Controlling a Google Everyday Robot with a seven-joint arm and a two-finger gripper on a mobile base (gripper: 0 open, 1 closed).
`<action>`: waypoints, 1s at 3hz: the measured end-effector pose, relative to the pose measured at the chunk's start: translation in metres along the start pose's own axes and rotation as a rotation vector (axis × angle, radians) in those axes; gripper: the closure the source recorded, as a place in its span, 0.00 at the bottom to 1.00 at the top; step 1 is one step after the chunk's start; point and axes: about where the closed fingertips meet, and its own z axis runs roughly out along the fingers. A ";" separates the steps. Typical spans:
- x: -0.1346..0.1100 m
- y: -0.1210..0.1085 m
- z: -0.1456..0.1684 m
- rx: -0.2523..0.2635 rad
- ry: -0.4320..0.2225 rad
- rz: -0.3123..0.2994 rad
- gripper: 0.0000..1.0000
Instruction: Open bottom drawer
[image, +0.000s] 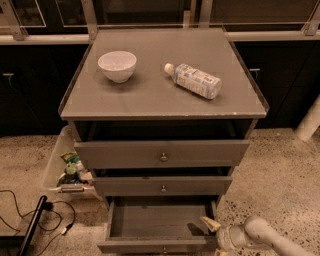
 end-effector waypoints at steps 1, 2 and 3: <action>-0.033 -0.003 -0.052 0.060 0.055 -0.087 0.00; -0.068 0.005 -0.102 0.111 0.090 -0.160 0.00; -0.100 0.014 -0.140 0.147 0.122 -0.226 0.00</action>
Offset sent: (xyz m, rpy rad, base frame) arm -0.0697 -0.0357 0.1899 -0.1210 -0.3130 0.0250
